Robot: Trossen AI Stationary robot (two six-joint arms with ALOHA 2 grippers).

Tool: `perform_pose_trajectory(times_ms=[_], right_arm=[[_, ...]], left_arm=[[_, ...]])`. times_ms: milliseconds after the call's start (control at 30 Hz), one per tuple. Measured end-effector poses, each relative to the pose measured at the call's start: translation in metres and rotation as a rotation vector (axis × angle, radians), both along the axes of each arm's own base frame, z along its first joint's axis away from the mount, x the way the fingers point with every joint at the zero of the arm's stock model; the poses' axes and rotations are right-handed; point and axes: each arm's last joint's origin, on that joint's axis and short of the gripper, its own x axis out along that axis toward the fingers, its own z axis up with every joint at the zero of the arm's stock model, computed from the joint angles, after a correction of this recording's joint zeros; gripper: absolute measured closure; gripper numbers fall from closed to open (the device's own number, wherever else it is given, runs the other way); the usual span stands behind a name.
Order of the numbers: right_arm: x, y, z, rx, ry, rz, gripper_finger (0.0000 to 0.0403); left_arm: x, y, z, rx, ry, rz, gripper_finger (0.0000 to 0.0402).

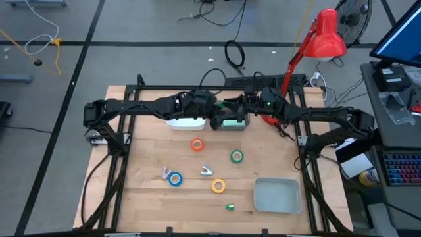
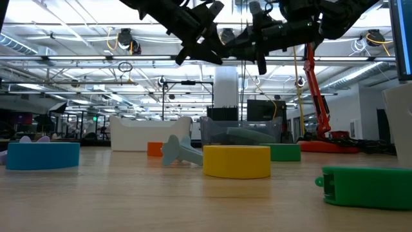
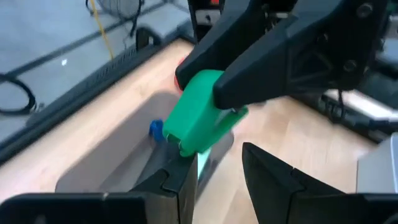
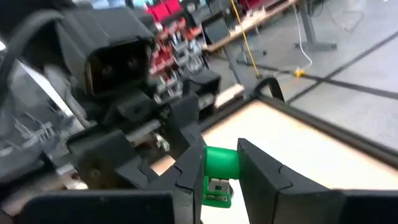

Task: Pick and place Stapler, Stapler remover, tape
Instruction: Put the green stapler into the black bin

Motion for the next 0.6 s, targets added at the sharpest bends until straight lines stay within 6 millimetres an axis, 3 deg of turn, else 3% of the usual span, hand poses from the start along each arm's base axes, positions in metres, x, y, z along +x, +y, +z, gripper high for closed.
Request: perform_pose_trajectory(times_ms=[300,600], right_arm=[[-0.003,-0.002,-0.015,-0.013,0.155,-0.059,0.0336],[0.0,-0.003,-0.031,-0.006,0.266,-0.092,0.0336]], left_arm=[[-0.012,-0.013,-0.016,-0.06,0.217,0.025,0.0273],[-0.032,-0.007,-0.031,-0.066,0.446,0.23,0.0273]])
